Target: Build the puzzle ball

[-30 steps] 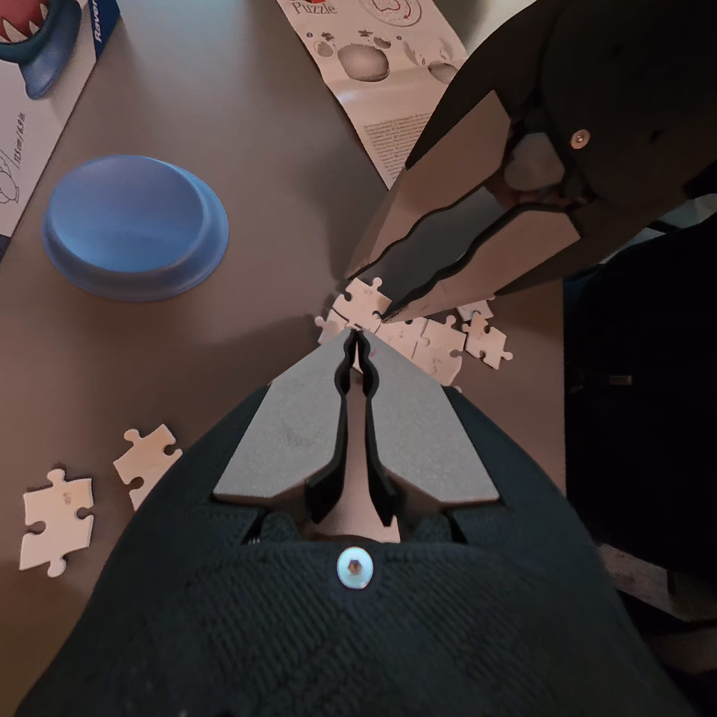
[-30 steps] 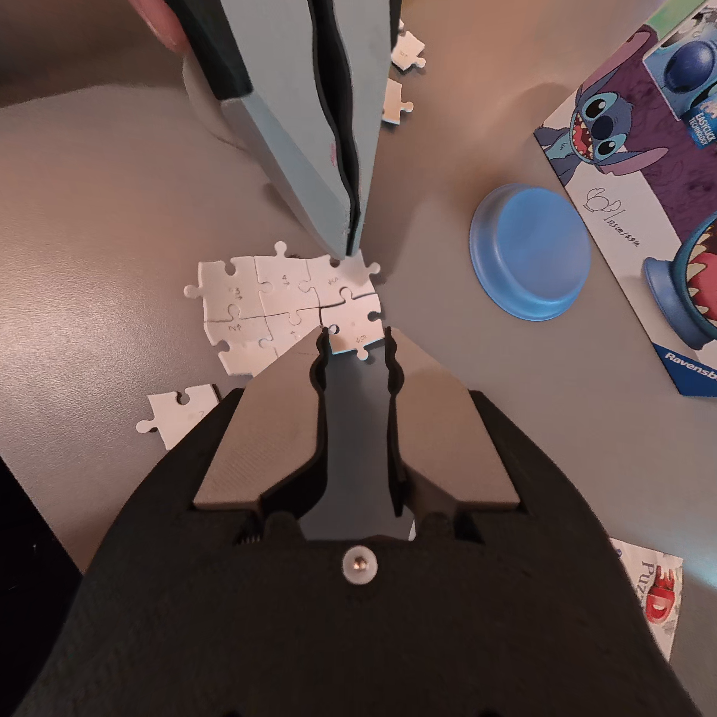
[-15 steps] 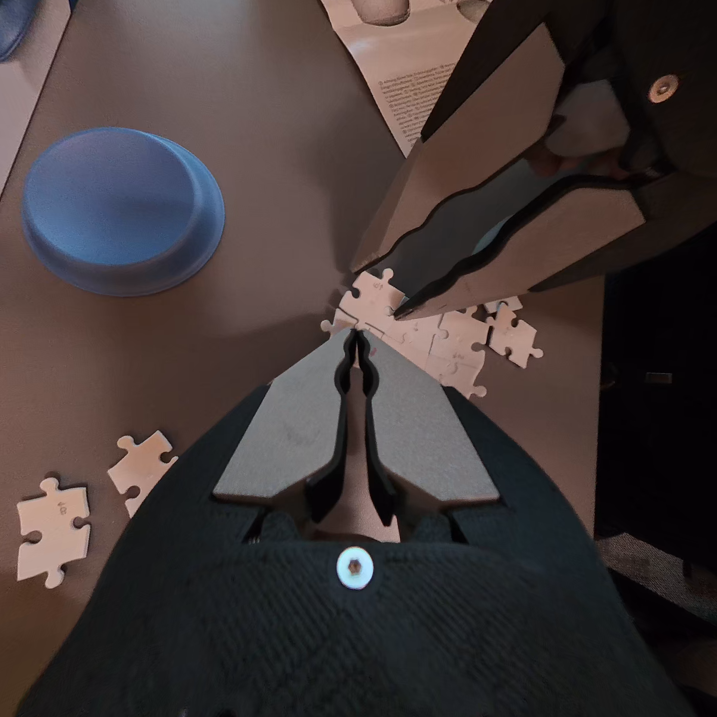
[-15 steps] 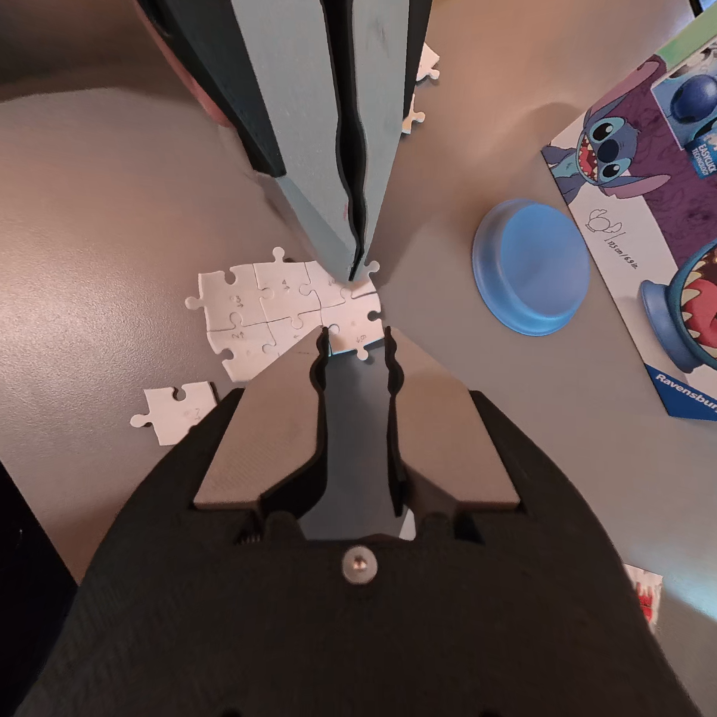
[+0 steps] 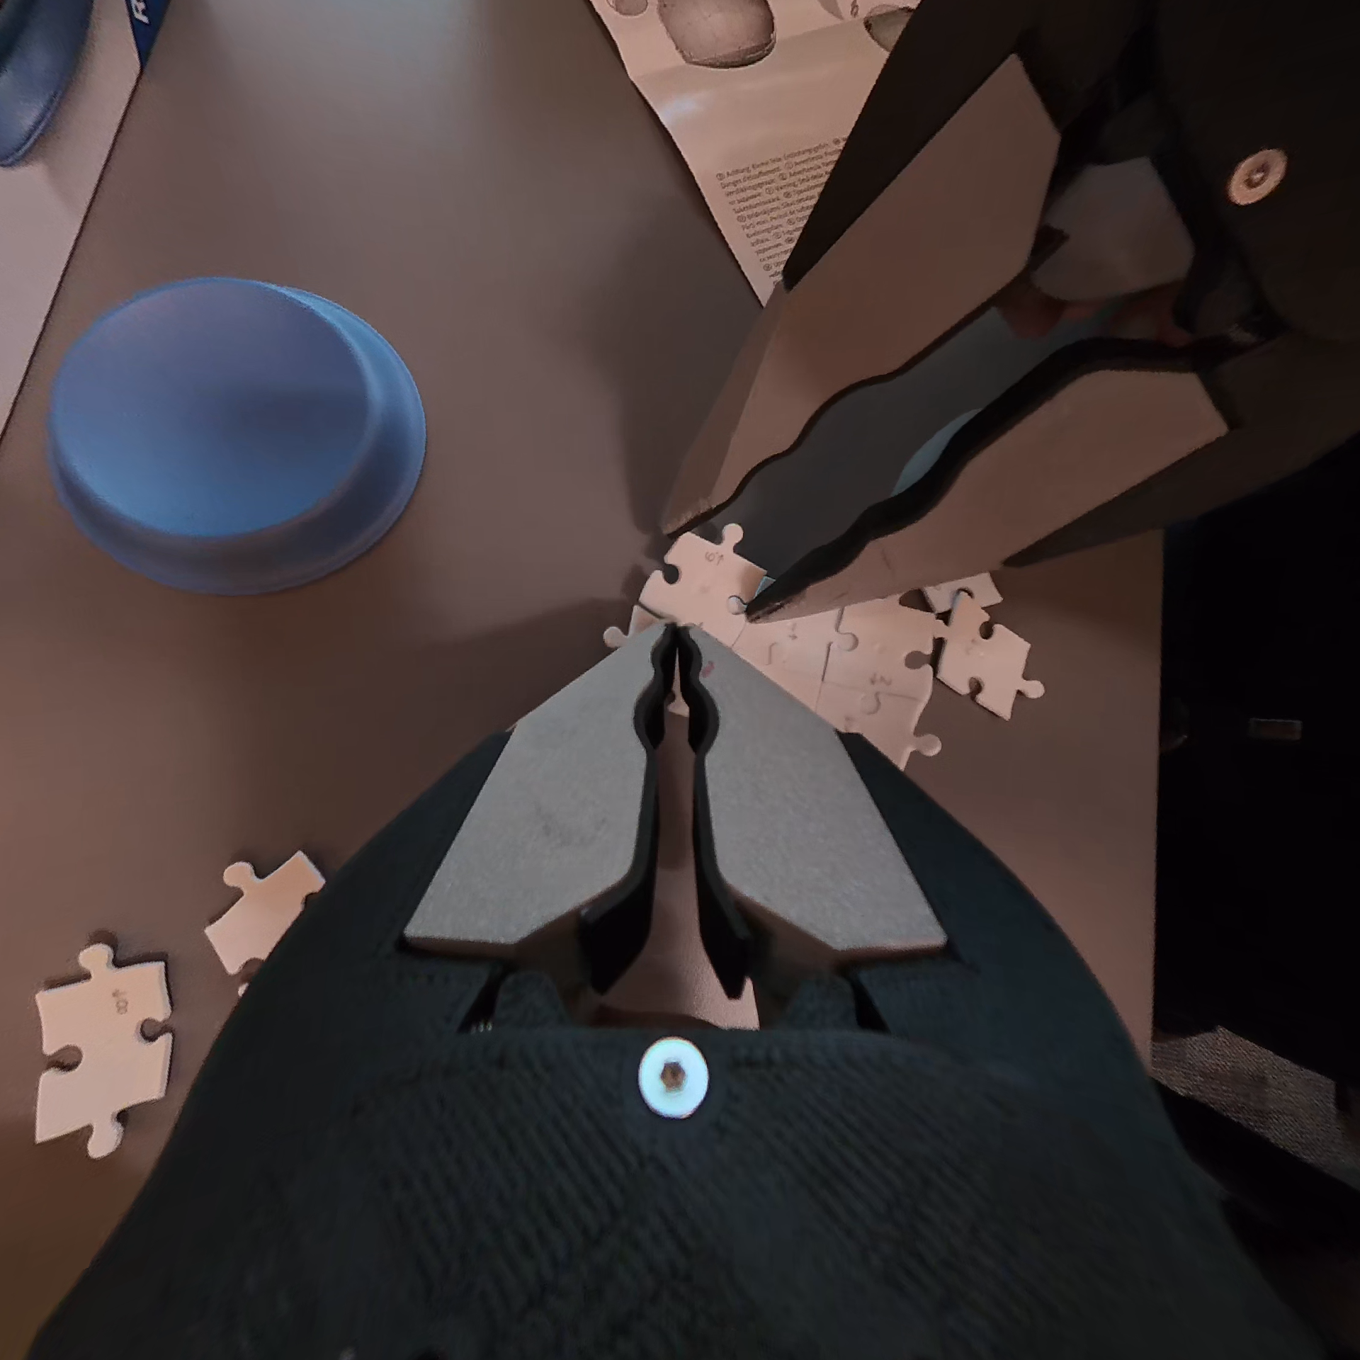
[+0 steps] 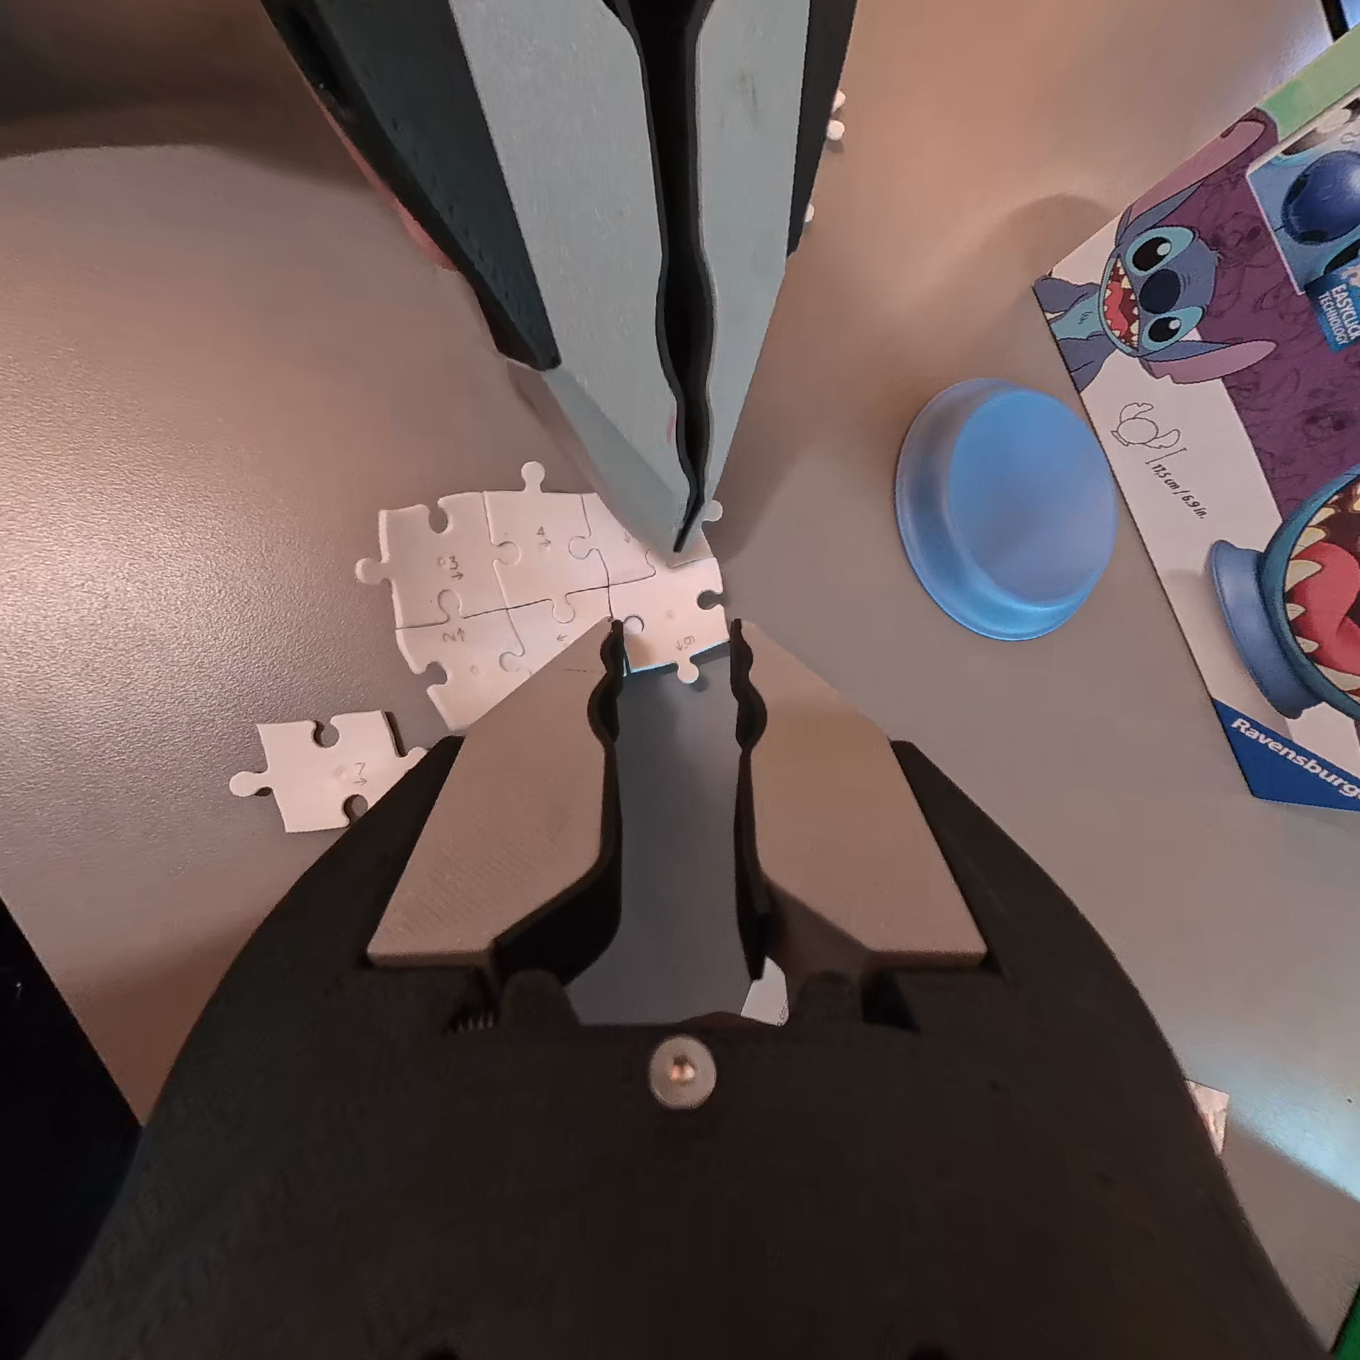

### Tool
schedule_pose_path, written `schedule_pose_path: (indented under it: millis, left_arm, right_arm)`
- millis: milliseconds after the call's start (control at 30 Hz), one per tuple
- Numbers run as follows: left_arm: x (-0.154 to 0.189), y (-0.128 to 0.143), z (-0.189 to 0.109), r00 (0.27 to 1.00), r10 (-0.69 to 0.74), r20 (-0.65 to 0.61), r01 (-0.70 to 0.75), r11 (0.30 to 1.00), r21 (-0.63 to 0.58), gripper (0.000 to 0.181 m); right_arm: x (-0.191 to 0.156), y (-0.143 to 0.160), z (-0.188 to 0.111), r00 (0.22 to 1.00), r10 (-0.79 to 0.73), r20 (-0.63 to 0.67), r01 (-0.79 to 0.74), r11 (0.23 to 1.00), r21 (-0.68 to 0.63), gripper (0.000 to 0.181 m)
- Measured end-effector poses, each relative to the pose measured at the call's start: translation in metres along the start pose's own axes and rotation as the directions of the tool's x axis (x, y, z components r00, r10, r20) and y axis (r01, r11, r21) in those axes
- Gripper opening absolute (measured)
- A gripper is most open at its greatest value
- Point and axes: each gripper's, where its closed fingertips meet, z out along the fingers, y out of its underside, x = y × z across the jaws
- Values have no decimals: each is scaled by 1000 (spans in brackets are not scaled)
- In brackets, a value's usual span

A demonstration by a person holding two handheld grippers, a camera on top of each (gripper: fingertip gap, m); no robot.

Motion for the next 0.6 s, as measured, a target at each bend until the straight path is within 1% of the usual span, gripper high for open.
schedule_pose_path:
  millis: [100,233,400,600]
  left_arm:
    - [2,-2,2,1000,11,-4,-11,1000,5,0]
    - [3,1,7,1000,19,0,-19,1000,-21,0]
    - [3,2,6,1000,11,-4,-11,1000,-24,0]
    - [3,3,6,1000,3,-7,-4,1000,-28,0]
  right_arm:
    - [1,-1,0,1000,0,3,0,1000,1,25]
    - [1,0,0,1000,3,10,-3,1000,2,26]
    - [1,-1,2,1000,1,23,-1,1000,8,26]
    - [0,-2,2,997,-17,80,16,1000,18,25]
